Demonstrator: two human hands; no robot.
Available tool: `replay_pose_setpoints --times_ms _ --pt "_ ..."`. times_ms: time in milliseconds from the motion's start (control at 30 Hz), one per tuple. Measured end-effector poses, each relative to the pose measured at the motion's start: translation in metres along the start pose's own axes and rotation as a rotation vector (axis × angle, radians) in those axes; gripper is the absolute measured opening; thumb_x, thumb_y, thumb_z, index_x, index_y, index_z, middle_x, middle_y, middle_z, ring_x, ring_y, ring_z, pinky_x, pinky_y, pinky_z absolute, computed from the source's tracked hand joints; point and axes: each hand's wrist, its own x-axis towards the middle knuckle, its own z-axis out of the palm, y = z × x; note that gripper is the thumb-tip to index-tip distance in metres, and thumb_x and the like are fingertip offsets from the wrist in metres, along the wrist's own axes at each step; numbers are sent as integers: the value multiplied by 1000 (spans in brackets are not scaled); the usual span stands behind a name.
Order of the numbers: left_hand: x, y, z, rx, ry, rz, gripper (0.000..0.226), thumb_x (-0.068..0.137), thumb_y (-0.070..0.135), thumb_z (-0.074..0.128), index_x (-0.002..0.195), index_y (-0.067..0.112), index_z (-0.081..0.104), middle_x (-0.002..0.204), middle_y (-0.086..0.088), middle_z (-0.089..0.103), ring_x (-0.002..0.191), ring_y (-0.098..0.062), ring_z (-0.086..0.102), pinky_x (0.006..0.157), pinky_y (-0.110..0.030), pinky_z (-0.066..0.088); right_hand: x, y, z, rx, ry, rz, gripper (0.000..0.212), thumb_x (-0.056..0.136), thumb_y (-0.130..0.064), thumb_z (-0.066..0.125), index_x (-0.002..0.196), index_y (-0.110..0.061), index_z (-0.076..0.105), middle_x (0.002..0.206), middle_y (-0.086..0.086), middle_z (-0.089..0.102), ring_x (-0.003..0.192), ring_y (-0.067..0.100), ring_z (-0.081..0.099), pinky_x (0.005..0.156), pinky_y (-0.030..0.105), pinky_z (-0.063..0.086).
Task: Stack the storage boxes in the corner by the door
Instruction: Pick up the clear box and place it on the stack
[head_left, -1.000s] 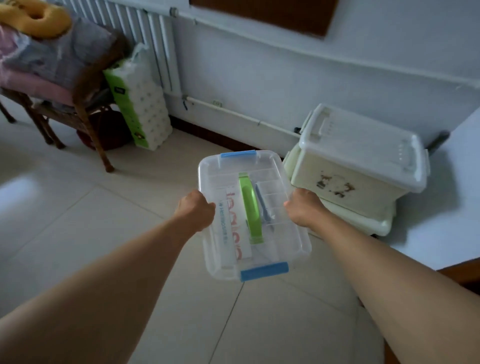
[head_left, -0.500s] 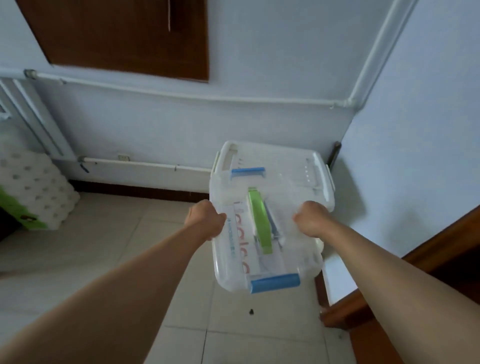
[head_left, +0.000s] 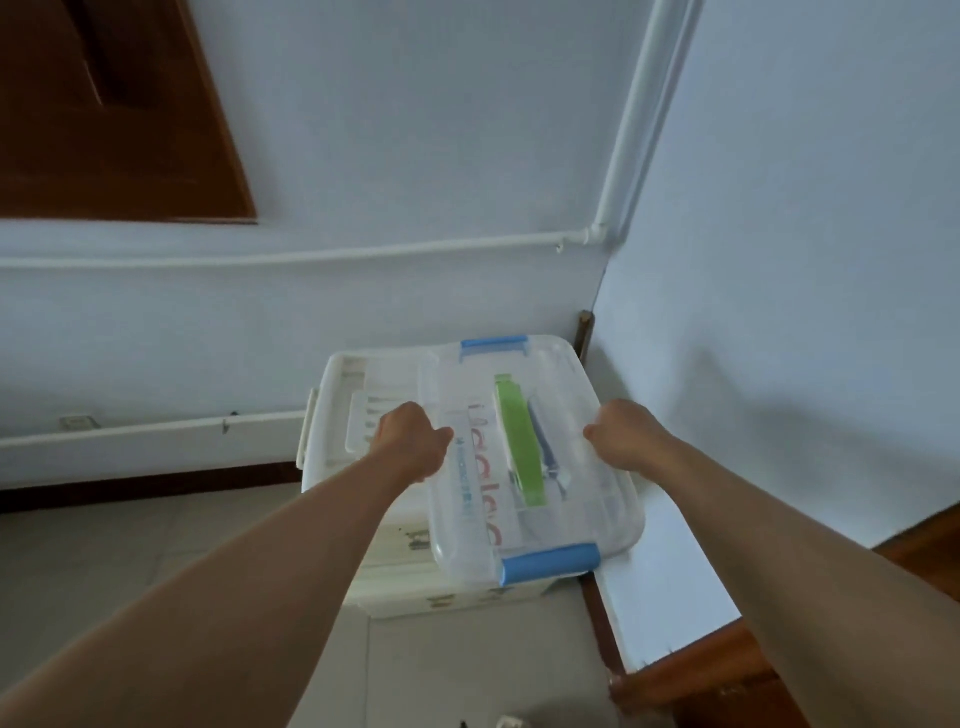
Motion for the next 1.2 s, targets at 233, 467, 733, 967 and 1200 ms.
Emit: replay_pose_setpoints --times_ms 233,467,733,967,1200 --pt "85 49 21 34 31 -57 37 91 30 56 115 2 53 108 -14 63 96 -31 65 85 -43 56 96 12 -20 16 -81 -20 32 97 -16 43 115 7 56 107 20 59 82 25 48 48 21 29" --pt "144 75 43 82 -9 -103 40 89 25 57 122 3 52 117 -15 61 104 -31 62 87 -37 54 169 26 -19 46 -141 -16 33 96 -17 45 115 8 56 106 19 62 80 22 47 62 23 36" --pt "187 80 65 144 -25 -131 45 92 24 54 129 2 45 127 -16 55 115 -31 55 82 -31 44 213 34 -1 100 -157 29 32 96 -18 47 118 5 55 116 19 61 106 33 59 72 26 36" --pt "203 76 71 139 -24 -182 45 93 21 51 133 3 41 130 -16 52 117 -32 53 90 -37 46 228 26 1 64 -143 -1 23 97 -18 47 105 0 58 79 5 49 79 22 47 62 23 35" --pt "208 74 69 131 -25 -177 40 92 18 50 128 2 43 126 -16 54 112 -33 55 91 -40 50 232 22 4 61 -186 -2 28 97 -20 48 114 1 56 88 6 51 71 15 50 58 21 37"
